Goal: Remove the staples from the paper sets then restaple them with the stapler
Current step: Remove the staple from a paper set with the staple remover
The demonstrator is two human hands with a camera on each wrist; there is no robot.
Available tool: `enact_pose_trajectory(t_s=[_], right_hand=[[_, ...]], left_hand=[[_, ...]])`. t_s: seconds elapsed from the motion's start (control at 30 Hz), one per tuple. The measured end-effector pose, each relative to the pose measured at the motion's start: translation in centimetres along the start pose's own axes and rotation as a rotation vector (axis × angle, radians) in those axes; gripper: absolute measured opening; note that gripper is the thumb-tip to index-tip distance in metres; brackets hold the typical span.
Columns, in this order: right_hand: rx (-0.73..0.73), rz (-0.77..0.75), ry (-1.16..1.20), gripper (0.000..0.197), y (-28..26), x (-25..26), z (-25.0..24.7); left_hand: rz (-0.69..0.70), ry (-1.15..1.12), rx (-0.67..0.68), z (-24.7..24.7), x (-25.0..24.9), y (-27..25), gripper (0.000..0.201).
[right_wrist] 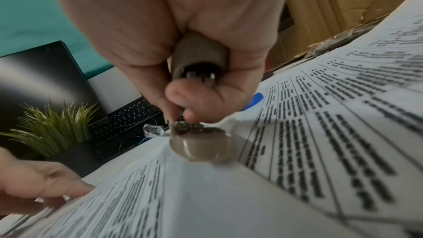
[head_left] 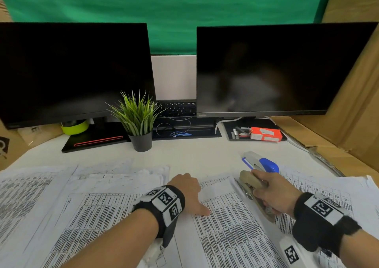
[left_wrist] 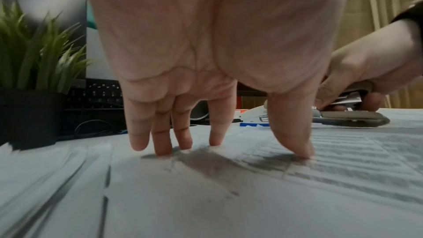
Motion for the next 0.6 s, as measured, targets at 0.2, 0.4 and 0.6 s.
enact_pose_trajectory(t_s=[0.2, 0.4, 0.6], right_hand=[[0.0, -0.007, -0.011, 0.052, -0.4, -0.7, -0.6], [0.021, 0.035, 0.057, 0.057, -0.7, -1.6, -0.4], [0.035, 0.05, 0.001, 0.059, -0.7, -1.2, 0.5]], left_hand=[[0.042, 0.008, 0.029, -0.5, -1.2, -1.0, 0.075], [-0.183, -0.566, -0.159, 1.5, 3.8, -0.3, 0.055], [-0.338, -0.675, -0.147, 4.2, 7.9, 1.0, 0.05]])
Point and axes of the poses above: each hand's wrist, its own y-axis towards the middle knuckle, its own z-axis out of the palm, x = y × z, the point moved 4 cm from there along y, towards the middle knuckle, and after that the axes turned 12 degrees about y, right-handed, at the moved point
